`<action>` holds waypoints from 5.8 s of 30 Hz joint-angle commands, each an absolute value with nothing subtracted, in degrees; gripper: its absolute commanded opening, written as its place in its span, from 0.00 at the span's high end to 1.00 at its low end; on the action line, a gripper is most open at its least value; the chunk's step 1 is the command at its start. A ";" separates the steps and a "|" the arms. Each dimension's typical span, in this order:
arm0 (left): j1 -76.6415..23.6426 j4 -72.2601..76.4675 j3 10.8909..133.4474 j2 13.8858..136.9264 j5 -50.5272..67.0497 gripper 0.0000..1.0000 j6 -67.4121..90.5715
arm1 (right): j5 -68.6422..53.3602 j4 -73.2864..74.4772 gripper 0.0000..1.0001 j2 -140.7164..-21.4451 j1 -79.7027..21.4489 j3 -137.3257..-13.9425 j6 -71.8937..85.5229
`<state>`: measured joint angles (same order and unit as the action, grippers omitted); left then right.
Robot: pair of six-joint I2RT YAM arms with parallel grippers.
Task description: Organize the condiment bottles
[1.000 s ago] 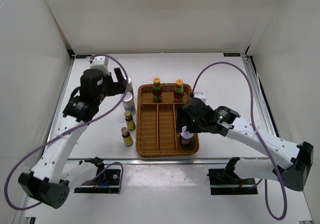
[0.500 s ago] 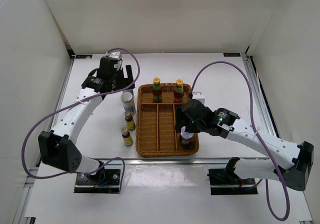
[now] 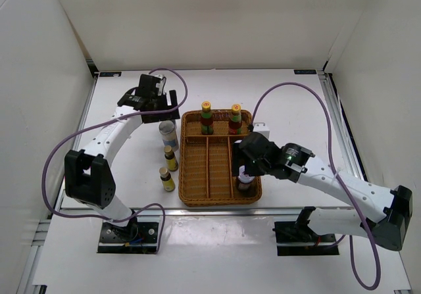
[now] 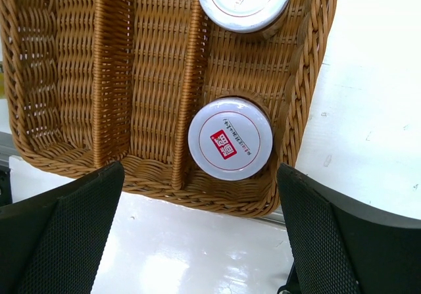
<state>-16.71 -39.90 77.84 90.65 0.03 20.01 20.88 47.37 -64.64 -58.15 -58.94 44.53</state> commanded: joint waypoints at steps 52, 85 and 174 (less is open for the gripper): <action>-26.97 -58.35 104.75 88.15 -9.23 0.60 16.17 | 24.60 48.16 0.00 -66.54 -57.92 -59.77 46.49; -49.22 -45.44 92.99 101.69 -11.61 0.37 24.25 | 36.12 57.22 0.00 -53.09 -56.78 -54.76 58.54; -33.38 -54.67 106.44 77.09 11.33 0.68 12.74 | 34.54 53.87 0.00 -55.81 -53.09 -53.00 55.02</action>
<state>-30.52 -55.88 107.20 80.86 7.11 11.05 33.23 52.69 -56.82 -54.61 -53.45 53.80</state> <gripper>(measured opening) 0.688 0.998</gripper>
